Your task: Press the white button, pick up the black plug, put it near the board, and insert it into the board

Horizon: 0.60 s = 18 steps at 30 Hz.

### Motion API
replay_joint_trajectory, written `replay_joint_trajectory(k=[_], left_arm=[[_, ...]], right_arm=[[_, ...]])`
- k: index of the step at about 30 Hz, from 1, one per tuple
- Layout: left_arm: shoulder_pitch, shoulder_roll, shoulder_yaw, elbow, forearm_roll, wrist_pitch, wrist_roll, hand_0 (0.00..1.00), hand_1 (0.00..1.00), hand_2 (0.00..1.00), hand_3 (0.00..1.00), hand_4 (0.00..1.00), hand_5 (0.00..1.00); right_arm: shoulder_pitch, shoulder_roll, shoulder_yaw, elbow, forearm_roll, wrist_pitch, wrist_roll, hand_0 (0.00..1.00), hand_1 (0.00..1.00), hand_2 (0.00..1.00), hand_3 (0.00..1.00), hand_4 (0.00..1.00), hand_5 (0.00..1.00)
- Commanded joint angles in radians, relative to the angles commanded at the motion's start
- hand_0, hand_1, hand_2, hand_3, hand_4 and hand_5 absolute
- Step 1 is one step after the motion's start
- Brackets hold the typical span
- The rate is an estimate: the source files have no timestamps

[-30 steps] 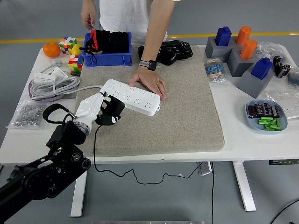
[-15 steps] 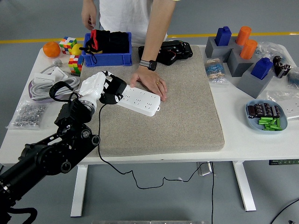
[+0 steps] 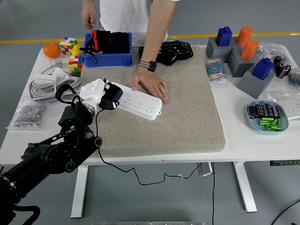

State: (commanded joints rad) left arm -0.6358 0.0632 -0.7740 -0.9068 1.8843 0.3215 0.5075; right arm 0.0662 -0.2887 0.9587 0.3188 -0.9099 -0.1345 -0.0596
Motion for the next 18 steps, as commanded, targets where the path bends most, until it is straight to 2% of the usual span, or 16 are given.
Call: replay_joint_trajectory(k=[15, 16, 18], left_arm=[[0.006, -0.001, 0.017, 0.001, -0.004, -0.021, 0.036, 0.144, 0.247, 0.332, 0.502, 0.539, 0.002], [0.007, -0.001, 0.017, 0.000, -0.008, -0.021, 0.037, 0.212, 0.382, 0.429, 0.588, 0.545, 0.002], [0.008, 0.000, 0.016, -0.003, -0.021, -0.023, 0.033, 0.212, 0.382, 0.429, 0.588, 0.545, 0.002]], right_arm=[[-0.004, -0.002, -0.007, -0.001, 0.003, 0.000, 0.000, 0.821, 0.656, 0.650, 0.625, 0.754, 0.485], [-0.005, -0.002, -0.007, 0.000, 0.003, 0.000, 0.000, 0.821, 0.656, 0.650, 0.625, 0.754, 0.485], [-0.004, -0.002, -0.007, 0.000, 0.003, 0.001, 0.000, 0.821, 0.656, 0.650, 0.625, 0.754, 0.485]])
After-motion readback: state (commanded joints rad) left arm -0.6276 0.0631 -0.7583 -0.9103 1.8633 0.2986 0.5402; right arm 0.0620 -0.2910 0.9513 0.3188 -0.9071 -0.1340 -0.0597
